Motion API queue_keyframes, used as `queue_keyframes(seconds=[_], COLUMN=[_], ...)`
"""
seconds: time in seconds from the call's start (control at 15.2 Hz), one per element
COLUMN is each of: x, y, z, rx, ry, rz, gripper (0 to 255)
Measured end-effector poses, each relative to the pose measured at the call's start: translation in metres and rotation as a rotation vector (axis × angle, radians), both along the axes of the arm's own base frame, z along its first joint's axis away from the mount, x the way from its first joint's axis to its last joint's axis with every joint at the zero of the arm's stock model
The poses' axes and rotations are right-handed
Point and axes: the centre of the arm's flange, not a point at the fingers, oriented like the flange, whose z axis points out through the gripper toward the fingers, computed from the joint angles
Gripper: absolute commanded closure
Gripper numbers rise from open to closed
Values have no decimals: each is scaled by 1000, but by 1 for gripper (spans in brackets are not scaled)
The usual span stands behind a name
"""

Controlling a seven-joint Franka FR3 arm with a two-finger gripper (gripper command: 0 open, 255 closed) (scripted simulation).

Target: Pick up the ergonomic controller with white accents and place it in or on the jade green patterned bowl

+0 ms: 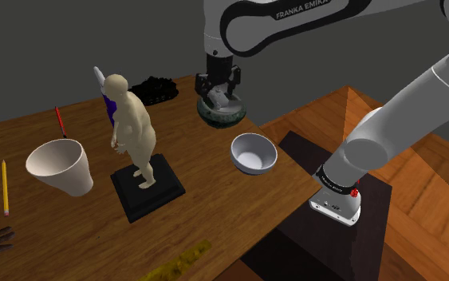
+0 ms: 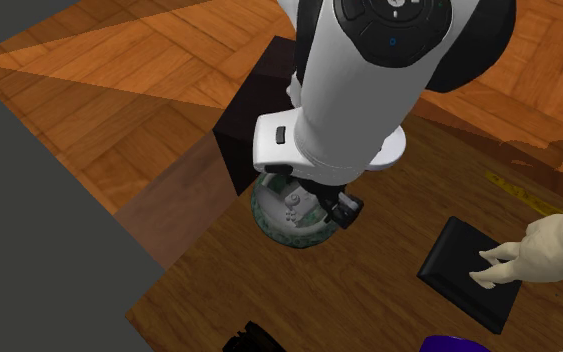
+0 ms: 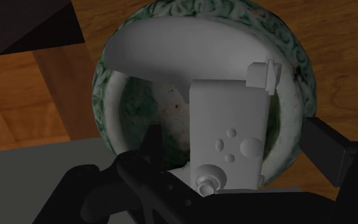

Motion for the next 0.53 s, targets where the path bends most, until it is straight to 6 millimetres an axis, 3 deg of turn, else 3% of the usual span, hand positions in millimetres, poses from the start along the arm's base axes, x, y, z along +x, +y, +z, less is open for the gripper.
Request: queue_keyframes(seconds=[0.26, 0.53], x=[1, 1], y=[2, 2], z=[38, 43], rx=[0, 0], ry=[-1, 0], rz=[0, 0], gripper=[0, 0])
